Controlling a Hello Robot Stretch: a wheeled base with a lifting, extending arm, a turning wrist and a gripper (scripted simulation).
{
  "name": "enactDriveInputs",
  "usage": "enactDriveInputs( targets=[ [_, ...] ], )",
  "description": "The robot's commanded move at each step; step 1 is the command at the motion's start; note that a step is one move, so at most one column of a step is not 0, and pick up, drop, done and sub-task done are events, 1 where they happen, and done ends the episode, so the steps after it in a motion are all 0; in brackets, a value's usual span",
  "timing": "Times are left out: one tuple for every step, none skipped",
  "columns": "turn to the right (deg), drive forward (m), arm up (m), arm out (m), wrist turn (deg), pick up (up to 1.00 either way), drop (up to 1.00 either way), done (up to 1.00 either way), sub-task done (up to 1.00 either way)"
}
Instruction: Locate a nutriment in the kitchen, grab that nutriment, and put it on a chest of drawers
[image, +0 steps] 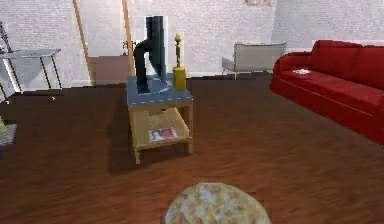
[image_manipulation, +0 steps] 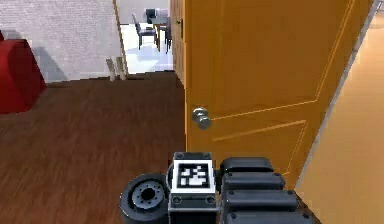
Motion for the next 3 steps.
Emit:
enactDriveInputs(
  targets=[
    [39.0, 0.00, 0.00, 0.00, 0.0, 0.00, 0.00, 0.00, 0.00],
    [0.0, 0.60, 0.00, 0.00, 0.0, 0.00, 0.00, 0.00, 0.00],
    [30.0, 0.00, 0.00, 0.00, 0.0, 0.00, 0.00, 0.00, 0.00]
  ],
)
